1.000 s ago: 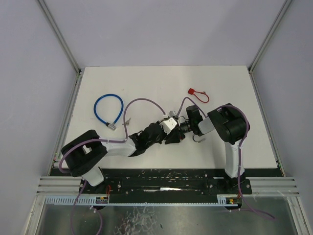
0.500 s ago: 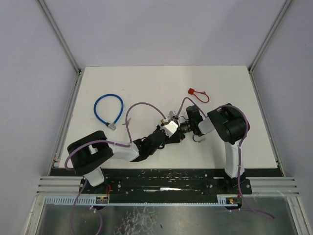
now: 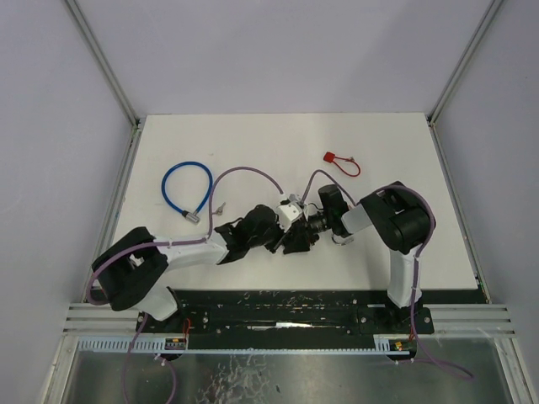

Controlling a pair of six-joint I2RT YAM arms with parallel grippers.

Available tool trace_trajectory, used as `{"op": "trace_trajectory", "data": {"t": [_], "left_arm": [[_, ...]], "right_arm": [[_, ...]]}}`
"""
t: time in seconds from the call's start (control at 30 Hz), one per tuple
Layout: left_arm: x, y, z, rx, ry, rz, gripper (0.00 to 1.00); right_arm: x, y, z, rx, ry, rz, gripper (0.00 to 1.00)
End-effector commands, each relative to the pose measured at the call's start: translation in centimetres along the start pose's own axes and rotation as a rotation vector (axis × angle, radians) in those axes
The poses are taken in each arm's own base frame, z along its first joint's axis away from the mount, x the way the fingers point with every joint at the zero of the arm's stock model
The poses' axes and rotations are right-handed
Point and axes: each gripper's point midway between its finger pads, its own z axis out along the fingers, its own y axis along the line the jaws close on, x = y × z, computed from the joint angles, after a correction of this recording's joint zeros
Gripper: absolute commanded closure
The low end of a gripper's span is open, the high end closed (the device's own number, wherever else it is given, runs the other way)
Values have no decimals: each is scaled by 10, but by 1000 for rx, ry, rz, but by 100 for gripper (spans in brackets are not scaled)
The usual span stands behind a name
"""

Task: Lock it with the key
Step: Lock the lock.

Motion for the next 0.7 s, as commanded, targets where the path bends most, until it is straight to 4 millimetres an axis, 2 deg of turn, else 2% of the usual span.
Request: {"op": "trace_trajectory", "data": {"t": [0.0, 0.17, 0.27, 0.3, 0.53, 0.67], "left_arm": [[-3, -112, -38, 603, 51, -47, 100], [-18, -94, -48, 597, -3, -54, 100], [-23, -87, -52, 587, -19, -56, 100], [-25, -85, -53, 581, -25, -57, 100], [-31, -69, -61, 559, -87, -78, 100], [-30, -62, -65, 558, -97, -90, 100]], "right_arm": [[-21, -35, 4, 191, 67, -95, 43], [-33, -33, -9, 170, 109, -75, 30], [-39, -26, -14, 153, 150, -114, 11], [-41, -24, -16, 148, 168, -123, 2], [-38, -5, -48, 144, 266, -147, 1], [-64, 10, -61, 97, 207, -185, 1]]}}
